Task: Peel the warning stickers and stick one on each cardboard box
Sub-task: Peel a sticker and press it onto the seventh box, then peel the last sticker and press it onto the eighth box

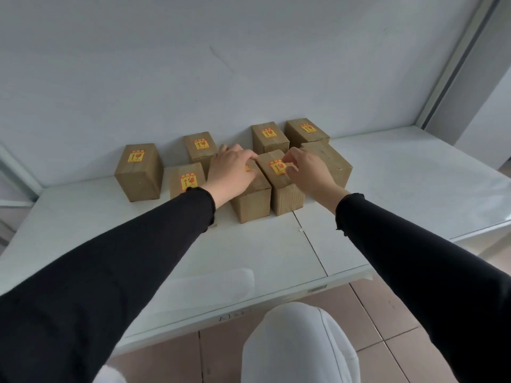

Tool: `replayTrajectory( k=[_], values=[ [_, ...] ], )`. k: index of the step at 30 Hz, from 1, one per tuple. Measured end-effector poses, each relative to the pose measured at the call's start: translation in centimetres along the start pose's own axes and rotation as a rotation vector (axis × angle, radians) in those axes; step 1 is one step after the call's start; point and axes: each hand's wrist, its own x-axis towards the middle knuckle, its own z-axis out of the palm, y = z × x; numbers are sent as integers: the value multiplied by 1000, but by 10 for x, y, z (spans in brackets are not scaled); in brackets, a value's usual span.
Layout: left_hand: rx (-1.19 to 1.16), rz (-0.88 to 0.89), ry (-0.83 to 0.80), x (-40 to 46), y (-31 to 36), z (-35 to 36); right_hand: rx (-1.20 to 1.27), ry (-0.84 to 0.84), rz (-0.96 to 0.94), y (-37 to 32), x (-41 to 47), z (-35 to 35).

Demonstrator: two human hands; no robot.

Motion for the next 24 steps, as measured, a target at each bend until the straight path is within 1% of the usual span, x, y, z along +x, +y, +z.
replayTrajectory(
  k=[3,6,12,17,21,24],
  values=[
    [-27,33,2,-38,-24,-23,-75,23,-109,-28,-26,-1],
    [-67,45,-10,-85,-56,-42,-112,-13,-214,-69,-54,7],
    [-95,-58,-17,-176,-123,-65,-75,-129,-357,-151,-101,51],
    [-57,-191,-52,-240,-176,-72,23,-250,-367,-210,-133,101],
    [-37,-340,-146,-276,-216,-66,94,-312,-357,-249,-158,140],
    [-57,-443,-233,-292,-230,-56,129,-363,-316,-271,-173,164]
  ],
)
